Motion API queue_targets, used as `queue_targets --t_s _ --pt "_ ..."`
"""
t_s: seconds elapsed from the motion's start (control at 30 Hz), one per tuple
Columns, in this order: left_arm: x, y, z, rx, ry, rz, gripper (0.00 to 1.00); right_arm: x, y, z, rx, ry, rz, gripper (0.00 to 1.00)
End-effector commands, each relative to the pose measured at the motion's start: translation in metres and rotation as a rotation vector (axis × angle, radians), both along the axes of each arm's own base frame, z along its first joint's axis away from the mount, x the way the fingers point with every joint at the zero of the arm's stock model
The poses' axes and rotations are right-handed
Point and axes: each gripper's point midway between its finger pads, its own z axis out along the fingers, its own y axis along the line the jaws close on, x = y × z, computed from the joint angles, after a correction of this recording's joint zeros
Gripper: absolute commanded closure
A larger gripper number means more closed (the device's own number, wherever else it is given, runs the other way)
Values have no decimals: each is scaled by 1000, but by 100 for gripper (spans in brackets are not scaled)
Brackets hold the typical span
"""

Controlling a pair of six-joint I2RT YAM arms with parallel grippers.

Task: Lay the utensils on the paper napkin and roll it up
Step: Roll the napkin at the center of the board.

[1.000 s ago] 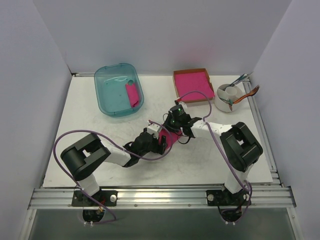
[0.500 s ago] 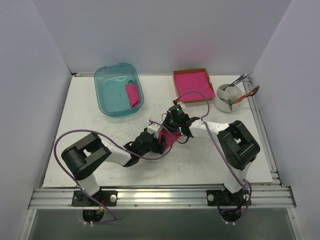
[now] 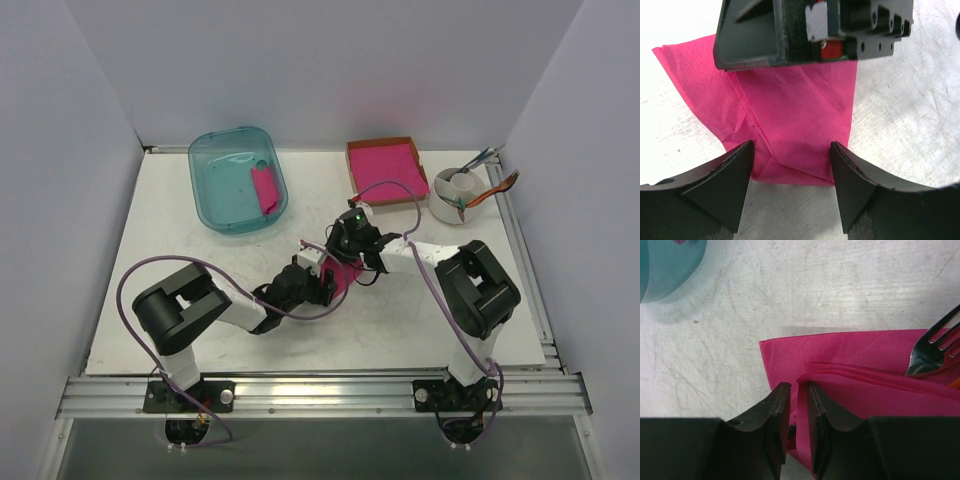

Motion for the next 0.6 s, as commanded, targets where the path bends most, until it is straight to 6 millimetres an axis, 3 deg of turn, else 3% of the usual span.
queue_targets --t_s 0.0,0.2,0.27,0.3,0.37,0.4,0.5,0.53,0.57 --pt "-21 12 -45 117 116 -24 28 16 -3 39 34 -90 -11 78" --pt "-21 12 -49 136 124 -20 28 18 -28 65 35 -137 -47 57" --pt "-22 12 -49 137 125 -21 28 11 -39 64 24 -133 -55 48" --pt "-22 12 -49 139 125 -20 28 11 -46 74 33 -156 -66 47" --pt "-22 12 -49 139 126 -21 28 0 -59 66 15 -140 -75 46" --pt "-22 12 -50 140 126 -22 28 -3 -64 75 24 -161 -81 47" --pt "-22 11 -49 138 125 -23 28 -19 -80 67 10 -153 -93 58" --pt "-22 11 -48 135 124 -24 28 -22 -83 63 6 -148 -92 64" --pt "-22 11 -48 135 125 -24 28 -29 -86 57 4 -135 -92 79"
